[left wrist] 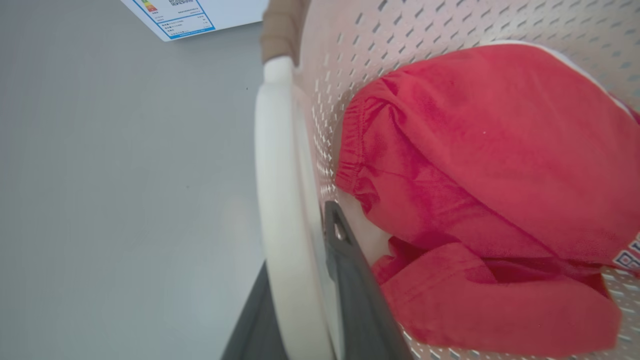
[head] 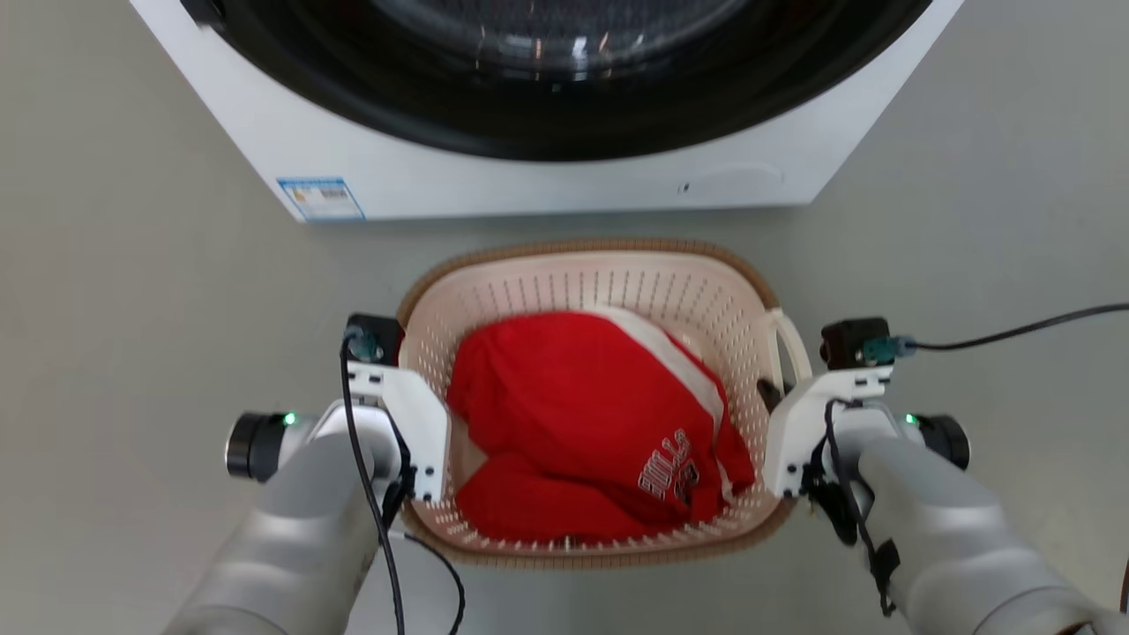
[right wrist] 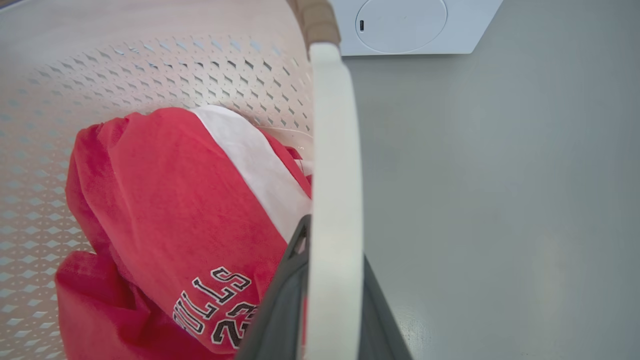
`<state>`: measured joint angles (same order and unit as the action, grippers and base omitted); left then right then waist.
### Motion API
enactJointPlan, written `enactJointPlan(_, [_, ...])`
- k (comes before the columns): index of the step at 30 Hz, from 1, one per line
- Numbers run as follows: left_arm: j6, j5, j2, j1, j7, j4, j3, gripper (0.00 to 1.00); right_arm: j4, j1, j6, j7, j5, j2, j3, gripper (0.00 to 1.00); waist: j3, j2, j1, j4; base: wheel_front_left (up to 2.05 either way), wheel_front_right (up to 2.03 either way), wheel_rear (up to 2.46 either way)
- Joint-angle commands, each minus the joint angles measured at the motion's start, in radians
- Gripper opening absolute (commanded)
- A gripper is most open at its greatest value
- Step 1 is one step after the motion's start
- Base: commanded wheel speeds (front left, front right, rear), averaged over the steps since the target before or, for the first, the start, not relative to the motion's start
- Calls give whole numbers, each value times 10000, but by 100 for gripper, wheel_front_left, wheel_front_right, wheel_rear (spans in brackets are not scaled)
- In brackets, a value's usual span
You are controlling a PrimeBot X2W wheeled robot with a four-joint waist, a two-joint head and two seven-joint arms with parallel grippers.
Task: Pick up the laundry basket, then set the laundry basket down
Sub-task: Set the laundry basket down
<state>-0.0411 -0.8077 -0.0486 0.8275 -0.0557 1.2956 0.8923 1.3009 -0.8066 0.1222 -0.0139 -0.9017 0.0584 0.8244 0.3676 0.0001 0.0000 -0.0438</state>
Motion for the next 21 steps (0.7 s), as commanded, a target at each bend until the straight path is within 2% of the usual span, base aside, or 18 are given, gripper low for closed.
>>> enactJointPlan(1, [-77, 176, -271, 457, 162, -61, -57, 0, -222, -203, 85, -300, -59, -82, 223, 0, 649, -1, 0, 115, 0, 0, 0])
enactJointPlan(14, [-243, 261, -361, 1798, 1347, -56, -113, 0, -129, -1667, 85, -1471, 46, -82, 474, 0, 2703, -1, 0, 315, 0, 0, 0])
enactJointPlan(21, [-293, 261, -500, 2392, 1909, -54, -170, 0, -106, -2185, 85, -1830, 611, -82, 1, 0, 3648, -1, 0, 336, 0, 0, 0])
